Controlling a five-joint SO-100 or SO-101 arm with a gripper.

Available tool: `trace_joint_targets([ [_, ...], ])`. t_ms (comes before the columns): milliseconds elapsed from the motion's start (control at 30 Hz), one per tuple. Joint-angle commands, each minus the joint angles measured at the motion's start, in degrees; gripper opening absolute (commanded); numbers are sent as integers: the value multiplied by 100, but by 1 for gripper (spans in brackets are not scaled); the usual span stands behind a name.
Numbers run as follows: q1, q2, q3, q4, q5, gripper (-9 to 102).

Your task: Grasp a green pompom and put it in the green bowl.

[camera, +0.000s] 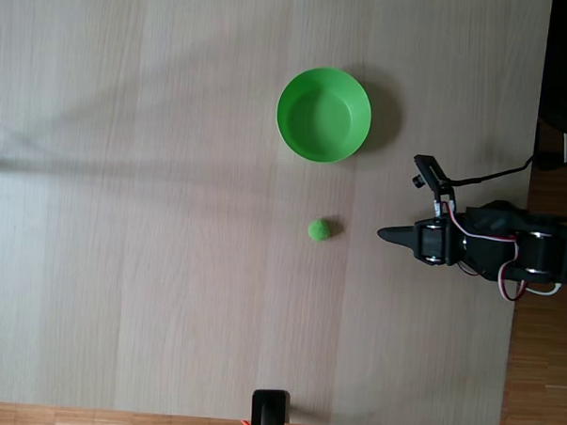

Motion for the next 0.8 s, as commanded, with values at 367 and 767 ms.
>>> trace_joint_targets([
  [367,35,-4570,-2918,-703,18,0],
  [767,-53,-7269,-5089,-984,-26,0],
])
